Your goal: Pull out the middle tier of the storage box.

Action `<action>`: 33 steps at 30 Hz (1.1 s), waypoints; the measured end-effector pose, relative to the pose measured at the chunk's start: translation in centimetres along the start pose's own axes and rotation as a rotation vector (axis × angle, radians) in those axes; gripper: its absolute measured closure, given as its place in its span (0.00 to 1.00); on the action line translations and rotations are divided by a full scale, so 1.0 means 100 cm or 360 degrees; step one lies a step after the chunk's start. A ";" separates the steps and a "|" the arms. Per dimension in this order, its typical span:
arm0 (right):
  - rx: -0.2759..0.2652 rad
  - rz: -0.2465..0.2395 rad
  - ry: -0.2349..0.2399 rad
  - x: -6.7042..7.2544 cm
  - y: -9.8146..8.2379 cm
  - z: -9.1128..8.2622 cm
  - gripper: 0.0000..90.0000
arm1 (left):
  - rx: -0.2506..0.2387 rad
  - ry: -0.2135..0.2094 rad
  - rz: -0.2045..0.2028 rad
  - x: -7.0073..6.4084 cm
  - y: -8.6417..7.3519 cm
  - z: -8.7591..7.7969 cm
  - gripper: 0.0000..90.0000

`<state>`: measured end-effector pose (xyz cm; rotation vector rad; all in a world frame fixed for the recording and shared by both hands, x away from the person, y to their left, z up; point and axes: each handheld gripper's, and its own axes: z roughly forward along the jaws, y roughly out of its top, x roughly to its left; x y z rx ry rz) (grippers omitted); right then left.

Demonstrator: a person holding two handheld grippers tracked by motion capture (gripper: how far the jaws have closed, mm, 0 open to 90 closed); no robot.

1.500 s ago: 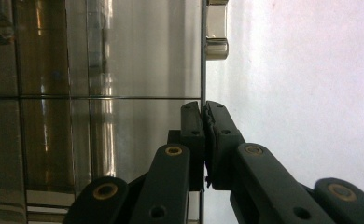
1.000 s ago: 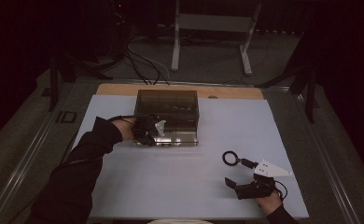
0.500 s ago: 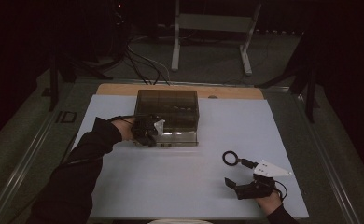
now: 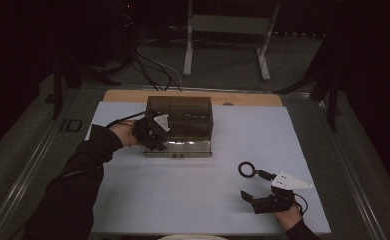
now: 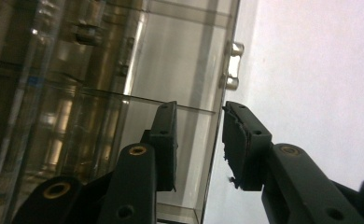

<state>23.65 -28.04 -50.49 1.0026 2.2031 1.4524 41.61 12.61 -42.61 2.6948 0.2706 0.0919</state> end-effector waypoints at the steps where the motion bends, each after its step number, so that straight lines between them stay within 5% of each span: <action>1: 0.0000 0.0001 -0.0001 0.000 0.000 0.000 0.00 | -0.0031 0.0020 -0.0031 0.000 -0.001 -0.002 0.70; 9: 0.0003 -0.0007 -0.0001 0.001 0.000 0.001 0.00 | -0.0156 0.0087 -0.0213 0.003 -0.010 -0.020 0.50; 14: 0.0004 -0.0005 -0.0002 0.001 0.000 0.000 0.00 | -0.0243 0.0134 -0.0370 0.004 -0.015 -0.033 0.24; 18: 0.0005 -0.0007 -0.0004 0.001 0.000 0.000 0.00 | -0.0225 0.0181 -0.0400 0.003 -0.022 -0.038 0.04; 25: 0.0002 -0.0005 -0.0006 0.001 0.000 0.000 0.00 | -0.0350 0.0251 -0.0567 0.002 -0.048 -0.043 0.01; 30: 0.0006 -0.0006 -0.0007 0.001 0.000 0.001 0.00 | -0.0386 0.0445 -0.0589 -0.006 -0.065 -0.044 0.01; 33: 0.0009 -0.0007 -0.0008 0.001 0.000 0.001 0.00 | -0.0412 0.0421 -0.0681 -0.010 -0.074 -0.043 0.01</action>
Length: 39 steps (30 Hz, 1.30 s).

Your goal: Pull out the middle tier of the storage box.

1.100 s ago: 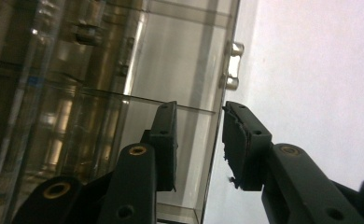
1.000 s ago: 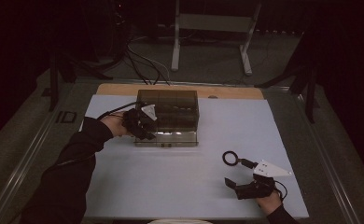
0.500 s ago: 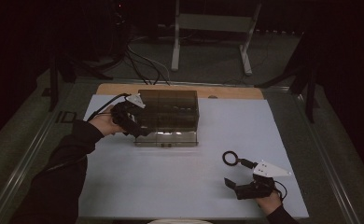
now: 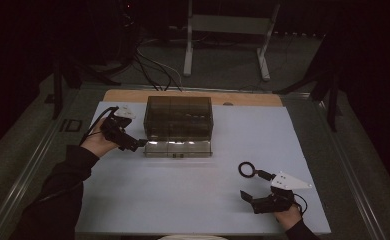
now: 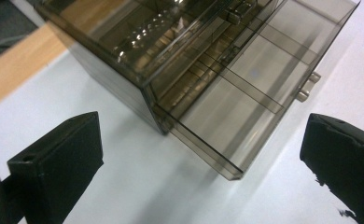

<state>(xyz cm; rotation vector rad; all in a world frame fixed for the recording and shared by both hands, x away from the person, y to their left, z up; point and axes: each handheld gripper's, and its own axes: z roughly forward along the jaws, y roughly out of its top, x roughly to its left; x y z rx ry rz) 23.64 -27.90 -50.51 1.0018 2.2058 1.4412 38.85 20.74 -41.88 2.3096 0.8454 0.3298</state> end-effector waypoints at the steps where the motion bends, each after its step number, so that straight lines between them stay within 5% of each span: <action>1: 0.0000 0.0000 0.0000 0.000 0.000 0.000 0.00 | -0.0009 0.0004 -0.0008 -0.001 -0.004 -0.001 0.01; 15: 0.0007 -0.0005 0.0000 0.000 0.000 0.001 0.00 | -0.0171 0.0076 -0.0183 -0.024 -0.051 -0.002 0.01; 27: 0.0006 -0.0019 -0.0001 0.001 0.000 0.001 0.00 | -0.0225 0.0146 -0.0163 -0.059 -0.084 0.007 0.01; 33: 0.0009 -0.0017 -0.0001 0.001 0.000 0.001 0.00 | -0.0196 0.0162 -0.0204 -0.072 -0.100 0.018 0.01; 39: 0.0016 -0.0020 0.0000 0.002 0.000 0.002 0.00 | -0.0260 0.0210 -0.0252 -0.077 -0.108 0.016 0.01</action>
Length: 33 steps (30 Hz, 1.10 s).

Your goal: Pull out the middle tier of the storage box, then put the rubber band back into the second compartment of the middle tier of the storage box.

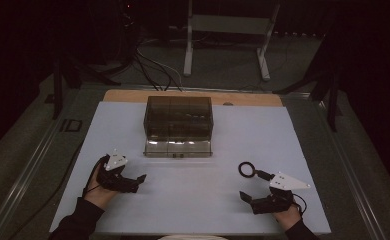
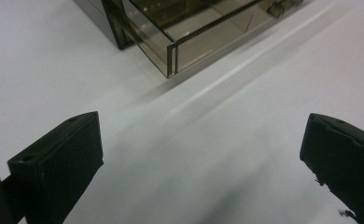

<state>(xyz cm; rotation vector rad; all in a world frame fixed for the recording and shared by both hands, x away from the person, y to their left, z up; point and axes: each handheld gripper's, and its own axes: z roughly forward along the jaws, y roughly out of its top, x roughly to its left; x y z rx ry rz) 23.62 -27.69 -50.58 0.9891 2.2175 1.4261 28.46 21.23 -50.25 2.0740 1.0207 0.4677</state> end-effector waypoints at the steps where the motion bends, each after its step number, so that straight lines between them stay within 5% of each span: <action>1: 0.0000 0.0000 0.0002 0.000 0.000 0.000 0.00 | -0.0005 0.0010 -0.0009 -0.001 -0.001 0.000 0.01; 9: 0.0003 -0.0016 0.0005 0.001 0.000 0.000 0.00 | -0.0031 0.0108 0.0009 -0.004 -0.006 -0.002 0.01; 33: -0.0007 -0.0048 0.0018 0.008 0.007 -0.002 0.00 | -0.0043 0.0066 0.0013 -0.005 -0.010 0.001 0.01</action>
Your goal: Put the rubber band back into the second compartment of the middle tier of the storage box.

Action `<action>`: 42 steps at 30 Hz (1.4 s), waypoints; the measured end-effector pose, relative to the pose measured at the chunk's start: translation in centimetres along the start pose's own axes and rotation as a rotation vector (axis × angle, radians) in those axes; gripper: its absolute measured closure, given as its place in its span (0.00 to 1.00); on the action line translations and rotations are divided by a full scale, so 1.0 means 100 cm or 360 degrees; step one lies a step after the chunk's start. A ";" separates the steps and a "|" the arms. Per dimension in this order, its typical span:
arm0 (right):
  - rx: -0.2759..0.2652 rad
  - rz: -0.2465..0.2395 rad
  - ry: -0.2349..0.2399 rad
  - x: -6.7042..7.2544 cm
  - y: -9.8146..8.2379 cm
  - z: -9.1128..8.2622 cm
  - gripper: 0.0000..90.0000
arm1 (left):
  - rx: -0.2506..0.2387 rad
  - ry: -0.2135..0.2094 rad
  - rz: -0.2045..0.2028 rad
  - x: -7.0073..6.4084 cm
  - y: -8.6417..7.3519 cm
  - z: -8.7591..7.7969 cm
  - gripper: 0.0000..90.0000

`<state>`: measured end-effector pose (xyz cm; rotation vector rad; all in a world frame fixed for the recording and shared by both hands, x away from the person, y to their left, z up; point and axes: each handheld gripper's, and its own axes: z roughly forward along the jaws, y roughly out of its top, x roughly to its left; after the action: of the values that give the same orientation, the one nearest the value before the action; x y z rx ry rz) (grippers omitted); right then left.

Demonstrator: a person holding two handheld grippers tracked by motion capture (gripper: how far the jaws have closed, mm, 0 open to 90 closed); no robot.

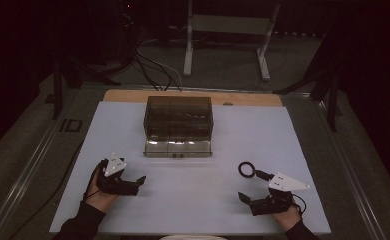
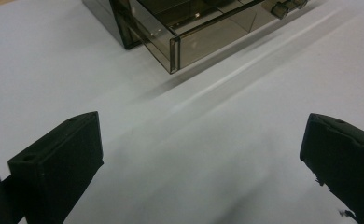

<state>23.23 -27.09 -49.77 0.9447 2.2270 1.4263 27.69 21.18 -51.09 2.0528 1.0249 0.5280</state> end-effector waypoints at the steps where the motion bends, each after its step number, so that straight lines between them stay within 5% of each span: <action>1: 0.0000 -0.0005 0.0006 0.001 0.001 0.000 0.00 | -0.0002 -0.0005 0.0001 0.000 0.000 0.000 0.01; 10: -0.0027 -0.0048 0.0030 0.006 0.018 -0.002 0.00 | -0.0005 -0.0015 -0.0002 0.000 -0.001 -0.002 0.01; 18: -0.0010 -0.0080 -0.0034 0.004 0.036 -0.003 0.00 | 0.0012 -0.0031 0.0013 -0.003 0.000 0.000 0.01; 29: 0.0007 -0.0042 -0.0150 -0.014 0.060 -0.001 0.05 | -0.0012 -0.0025 0.0000 -0.002 0.000 -0.002 0.01; 42: 0.0065 -0.0023 -0.0207 -0.035 0.063 0.011 0.05 | 0.0000 -0.0017 0.0010 -0.002 0.000 -0.001 0.01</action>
<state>28.66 -26.99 -44.85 1.0024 2.1710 1.2793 27.48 21.06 -51.04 2.0575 1.0127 0.5196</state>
